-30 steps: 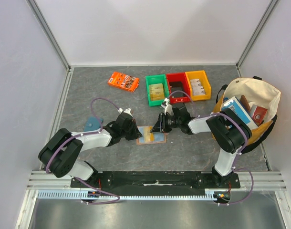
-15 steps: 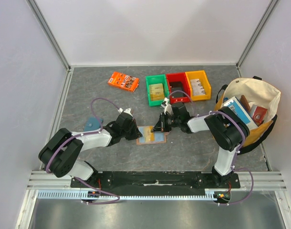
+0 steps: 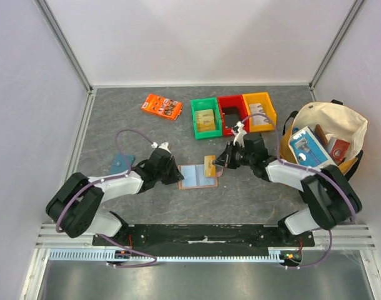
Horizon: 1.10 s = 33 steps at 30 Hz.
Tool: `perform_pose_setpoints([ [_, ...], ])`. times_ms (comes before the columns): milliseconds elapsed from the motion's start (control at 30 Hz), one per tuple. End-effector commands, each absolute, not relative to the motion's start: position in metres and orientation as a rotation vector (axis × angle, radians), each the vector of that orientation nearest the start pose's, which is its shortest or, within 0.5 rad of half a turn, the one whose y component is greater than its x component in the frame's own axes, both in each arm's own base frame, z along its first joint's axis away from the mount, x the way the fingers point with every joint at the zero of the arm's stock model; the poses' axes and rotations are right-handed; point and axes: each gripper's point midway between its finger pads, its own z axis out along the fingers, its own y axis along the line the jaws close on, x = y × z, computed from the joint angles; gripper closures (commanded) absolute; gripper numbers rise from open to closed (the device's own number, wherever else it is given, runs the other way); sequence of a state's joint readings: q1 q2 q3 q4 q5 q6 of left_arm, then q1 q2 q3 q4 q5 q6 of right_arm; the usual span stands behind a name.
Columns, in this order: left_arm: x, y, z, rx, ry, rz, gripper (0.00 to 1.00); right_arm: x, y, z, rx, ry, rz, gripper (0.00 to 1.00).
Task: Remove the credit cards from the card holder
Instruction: Remove the credit card from the card holder, then place the credit card in the storage box.
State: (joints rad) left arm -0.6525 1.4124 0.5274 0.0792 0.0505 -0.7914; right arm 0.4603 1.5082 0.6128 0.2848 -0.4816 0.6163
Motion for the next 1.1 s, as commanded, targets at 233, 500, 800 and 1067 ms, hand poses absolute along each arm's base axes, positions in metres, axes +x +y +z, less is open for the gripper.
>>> perform_pose_setpoints([
  [233, 0.242, -0.248, 0.116, -0.136, 2.186, -1.028, 0.20, 0.283, 0.242, 0.170, 0.178, 1.934, 1.264, 1.00],
  [500, 0.228, -0.267, 0.185, -0.030, 1.894, -1.335, 0.07, 0.265, 0.243, 0.214, 0.250, 1.701, 1.415, 1.00],
  [800, 0.220, -0.277, 0.214, 0.000, 1.760, -1.478, 0.17, 0.245, 0.261, 0.239, 0.224, 1.591, 1.508, 1.00],
  [1067, 0.215, -0.282, 0.224, 0.040, 1.718, -1.536, 0.47, 0.237, 0.275, 0.245, 0.189, 1.562, 1.546, 1.00],
])
